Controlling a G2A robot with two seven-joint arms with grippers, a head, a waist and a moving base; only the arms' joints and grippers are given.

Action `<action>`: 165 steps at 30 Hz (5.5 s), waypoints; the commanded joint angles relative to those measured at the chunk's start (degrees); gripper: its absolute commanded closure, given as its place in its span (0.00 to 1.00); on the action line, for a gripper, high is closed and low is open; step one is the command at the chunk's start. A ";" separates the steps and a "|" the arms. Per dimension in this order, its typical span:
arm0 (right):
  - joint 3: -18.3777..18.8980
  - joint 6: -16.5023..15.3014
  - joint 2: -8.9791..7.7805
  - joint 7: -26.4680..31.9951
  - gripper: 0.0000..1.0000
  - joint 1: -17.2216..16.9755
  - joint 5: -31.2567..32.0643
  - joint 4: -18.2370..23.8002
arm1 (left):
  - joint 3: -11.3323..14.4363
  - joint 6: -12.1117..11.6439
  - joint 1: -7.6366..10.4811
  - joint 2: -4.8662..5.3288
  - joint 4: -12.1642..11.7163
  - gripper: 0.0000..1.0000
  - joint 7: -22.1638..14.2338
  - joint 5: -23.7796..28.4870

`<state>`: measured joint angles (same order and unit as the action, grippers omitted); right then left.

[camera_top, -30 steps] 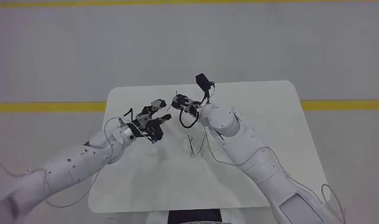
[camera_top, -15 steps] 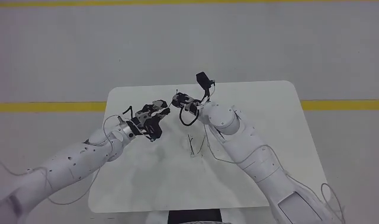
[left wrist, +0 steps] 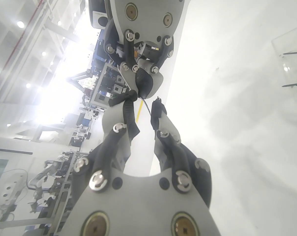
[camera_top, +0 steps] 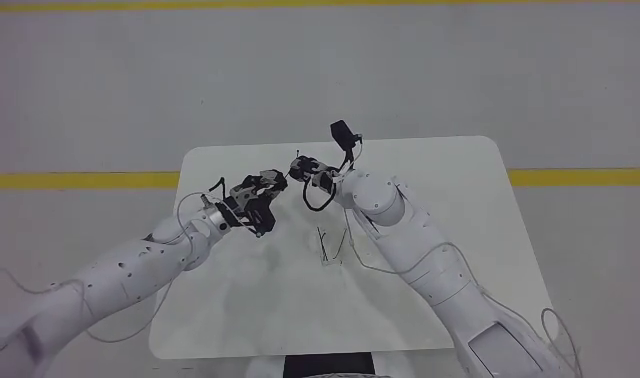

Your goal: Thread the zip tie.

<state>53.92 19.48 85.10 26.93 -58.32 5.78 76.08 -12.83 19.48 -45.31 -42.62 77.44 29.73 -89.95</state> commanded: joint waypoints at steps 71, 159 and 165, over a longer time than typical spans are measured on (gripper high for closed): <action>11.27 -2.18 -2.92 -3.10 0.00 -9.04 10.68 8.96 | -19.32 -37.97 -11.23 -0.02 -2.42 1.00 14.14 43.21; 9.09 -9.88 -2.39 11.51 0.00 -6.61 -3.04 3.80 | -63.46 -29.42 -24.85 -13.34 -15.05 1.00 -108.68 148.87; 8.34 -10.43 -2.21 13.69 0.00 -4.97 -4.62 1.84 | -63.46 -29.42 -24.85 -13.34 -15.05 1.00 -108.68 148.87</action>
<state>62.24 9.04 82.89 40.69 -63.25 1.11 77.86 -76.29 -9.95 -70.16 -55.96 62.38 -78.94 58.91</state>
